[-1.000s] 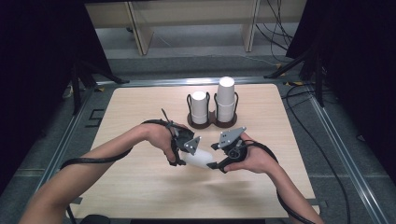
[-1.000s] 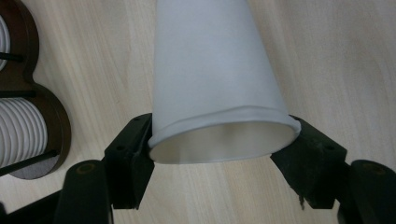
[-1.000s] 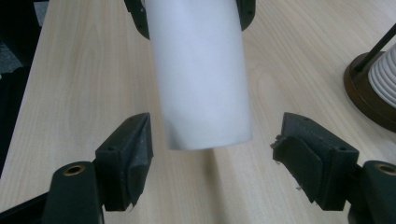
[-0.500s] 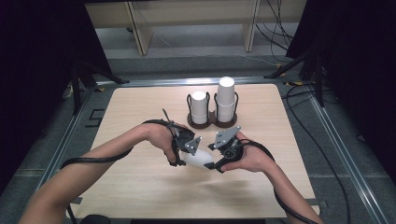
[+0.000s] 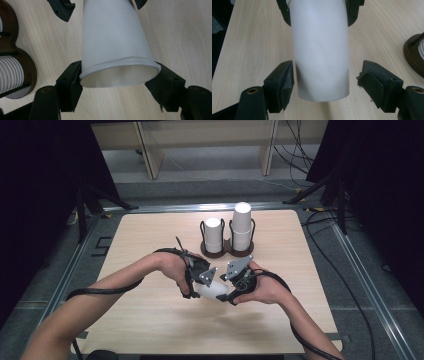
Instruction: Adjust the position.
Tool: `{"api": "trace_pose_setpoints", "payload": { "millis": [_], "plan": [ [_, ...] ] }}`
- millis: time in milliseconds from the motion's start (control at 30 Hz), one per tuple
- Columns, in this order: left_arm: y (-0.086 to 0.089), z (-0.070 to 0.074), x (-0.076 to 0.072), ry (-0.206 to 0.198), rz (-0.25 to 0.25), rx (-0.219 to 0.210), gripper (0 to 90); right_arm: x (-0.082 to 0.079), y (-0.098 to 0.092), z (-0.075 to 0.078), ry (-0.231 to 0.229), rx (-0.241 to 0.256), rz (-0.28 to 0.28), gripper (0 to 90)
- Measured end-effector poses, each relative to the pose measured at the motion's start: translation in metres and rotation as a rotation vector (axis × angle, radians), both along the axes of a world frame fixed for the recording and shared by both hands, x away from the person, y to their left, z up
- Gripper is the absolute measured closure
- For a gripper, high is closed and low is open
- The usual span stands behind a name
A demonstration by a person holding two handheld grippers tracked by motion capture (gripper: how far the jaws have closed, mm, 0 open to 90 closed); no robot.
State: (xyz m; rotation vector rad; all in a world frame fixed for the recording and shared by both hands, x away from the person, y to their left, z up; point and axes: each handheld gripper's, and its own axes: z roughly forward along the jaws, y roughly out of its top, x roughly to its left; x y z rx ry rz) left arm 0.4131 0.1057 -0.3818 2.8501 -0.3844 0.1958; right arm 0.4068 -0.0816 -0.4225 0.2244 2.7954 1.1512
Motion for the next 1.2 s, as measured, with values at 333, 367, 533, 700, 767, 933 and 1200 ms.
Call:
{"api": "trace_pose_setpoints", "payload": {
  "millis": [333, 367, 533, 700, 767, 933, 1200],
  "plan": [
    [-0.001, 0.002, 0.002, -0.012, -0.018, 0.026, 31.7, 0.0, 0.005, -0.002, 0.002, -0.018, 0.011, 27.6],
    [-0.001, 0.003, 0.002, -0.019, -0.031, 0.042, 31.7, 0.0, 0.005, -0.002, -0.008, -0.021, 0.008, 27.6],
    [-0.002, 0.002, 0.0, -0.002, -0.004, 0.003, 31.8, -0.001, 0.008, -0.003, 0.01, -0.029, -0.003, 27.6],
    [-0.003, 0.002, 0.0, -0.003, -0.008, 0.011, 31.8, 0.001, 0.011, -0.004, -0.007, -0.034, 0.013, 27.8],
    [-0.003, 0.002, 0.0, -0.002, -0.008, 0.01, 31.8, 0.0, 0.012, -0.005, 0.006, -0.037, 0.013, 27.9],
    [-0.004, 0.003, 0.001, -0.016, -0.032, 0.043, 31.8, 0.002, 0.014, -0.008, 0.006, -0.043, 0.021, 28.9],
    [-0.005, 0.002, -0.001, -0.003, -0.012, 0.013, 31.8, 0.001, 0.017, -0.008, 0.006, -0.046, 0.026, 29.2]
  ]
}}
